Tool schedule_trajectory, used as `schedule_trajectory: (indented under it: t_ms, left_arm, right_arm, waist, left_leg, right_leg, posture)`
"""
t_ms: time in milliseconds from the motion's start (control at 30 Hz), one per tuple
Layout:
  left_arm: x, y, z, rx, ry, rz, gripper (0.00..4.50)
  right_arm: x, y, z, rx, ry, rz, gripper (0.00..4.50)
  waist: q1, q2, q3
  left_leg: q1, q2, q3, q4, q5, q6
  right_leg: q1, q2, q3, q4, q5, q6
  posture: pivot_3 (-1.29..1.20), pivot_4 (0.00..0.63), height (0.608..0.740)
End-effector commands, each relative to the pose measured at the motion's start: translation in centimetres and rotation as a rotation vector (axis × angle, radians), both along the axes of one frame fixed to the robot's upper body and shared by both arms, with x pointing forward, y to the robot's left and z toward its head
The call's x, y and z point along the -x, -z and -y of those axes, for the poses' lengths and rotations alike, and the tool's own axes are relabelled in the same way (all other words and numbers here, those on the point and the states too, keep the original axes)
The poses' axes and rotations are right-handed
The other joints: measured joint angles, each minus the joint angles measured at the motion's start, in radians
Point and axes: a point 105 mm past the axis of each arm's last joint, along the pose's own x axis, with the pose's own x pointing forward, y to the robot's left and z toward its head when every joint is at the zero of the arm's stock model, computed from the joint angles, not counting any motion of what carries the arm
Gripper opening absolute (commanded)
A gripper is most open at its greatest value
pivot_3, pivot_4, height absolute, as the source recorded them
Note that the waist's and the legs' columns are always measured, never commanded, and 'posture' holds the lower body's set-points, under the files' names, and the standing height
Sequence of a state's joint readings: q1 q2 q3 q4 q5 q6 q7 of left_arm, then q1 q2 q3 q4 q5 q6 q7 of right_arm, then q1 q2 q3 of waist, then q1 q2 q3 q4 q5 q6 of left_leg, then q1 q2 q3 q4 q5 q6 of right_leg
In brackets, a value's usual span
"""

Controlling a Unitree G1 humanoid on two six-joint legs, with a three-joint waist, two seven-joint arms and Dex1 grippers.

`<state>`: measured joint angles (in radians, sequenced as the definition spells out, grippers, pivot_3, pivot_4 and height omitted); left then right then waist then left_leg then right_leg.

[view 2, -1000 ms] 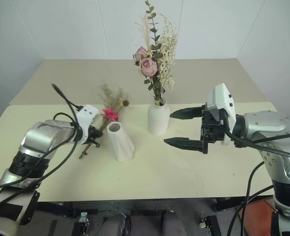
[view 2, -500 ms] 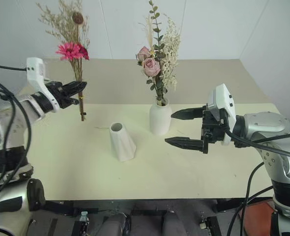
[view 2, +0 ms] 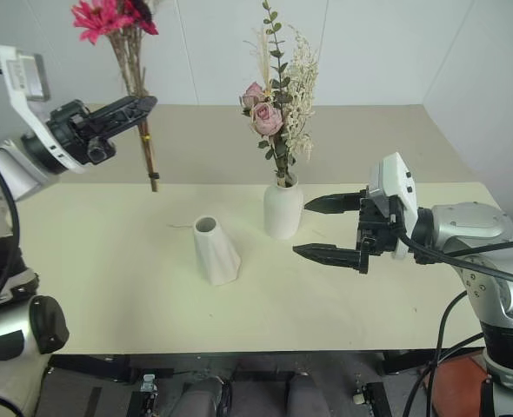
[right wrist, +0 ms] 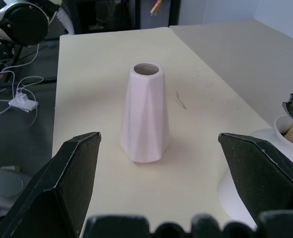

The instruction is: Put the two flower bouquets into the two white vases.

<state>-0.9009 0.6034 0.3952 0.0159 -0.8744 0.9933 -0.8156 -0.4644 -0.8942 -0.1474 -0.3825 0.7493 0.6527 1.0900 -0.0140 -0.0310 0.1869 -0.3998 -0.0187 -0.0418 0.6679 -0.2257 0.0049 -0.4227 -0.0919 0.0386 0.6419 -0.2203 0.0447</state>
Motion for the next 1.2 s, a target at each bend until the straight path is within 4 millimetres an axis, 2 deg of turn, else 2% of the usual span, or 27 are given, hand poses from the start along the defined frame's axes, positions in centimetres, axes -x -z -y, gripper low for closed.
schedule_trajectory:
  t_ms: [33, 267, 700, 900, 1200]
  left_arm:
    - [1.2, -1.0, 1.6, 0.007, 0.067, 0.138, 0.01]
    - [1.9, 0.0, 3.9, 0.069, 0.153, 0.219, 0.01]
    - [2.9, 2.0, 3.6, 0.049, 0.253, 0.206, 0.01]
    - [2.8, 3.4, 4.2, 0.015, 0.258, 0.2, 0.01]
    - [2.3, 3.4, 4.5, 0.024, 0.255, 0.201, 0.01]
  right_arm:
    - [0.3, -1.3, 0.2, -0.016, 0.009, 0.076, 4.5]
    - [0.4, -1.5, 0.3, -0.021, 0.027, 0.088, 4.5]
    - [0.8, -1.6, 0.5, -0.023, 0.049, 0.086, 4.5]
    - [0.8, -1.5, 0.5, -0.032, 0.062, 0.082, 4.5]
    - [0.9, -1.5, 0.3, -0.045, 0.075, 0.082, 4.5]
  waist:
    - [0.0, 0.0, 0.0]
    - [-0.002, 0.0, 0.0]
    - [-0.001, 0.0, 0.0]
    - [0.0, 0.0, 0.0]
    - [-0.001, 0.0, 0.0]
  left_leg:
    - [0.0, 0.0, 0.0, 0.0, 0.0, 0.0]
    - [0.0, 0.0, 0.002, 0.0, 0.0, 0.0]
    - [0.0, 0.0, 0.002, 0.0, 0.0, 0.0]
    - [0.0, 0.0, 0.002, 0.0, 0.0, 0.0]
    - [0.0, 0.0, 0.002, 0.0, 0.0, 0.0]
  right_leg:
    - [0.0, 0.0, 0.0, 0.0, 0.0, 0.0]
    - [0.0, 0.0, 0.001, 0.0, 0.0, 0.0]
    - [0.0, 0.0, 0.001, 0.0, 0.0, 0.0]
    - [0.001, 0.0, 0.001, 0.0, 0.0, 0.0]
    - [0.001, 0.0, 0.001, 0.0, 0.0, 0.0]
  posture:
    - [0.0, 0.15, 0.74]
    - [0.0, 0.15, 0.74]
    - [0.0, 0.15, 0.74]
    - [0.0, 0.15, 0.74]
    - [0.0, 0.15, 0.74]
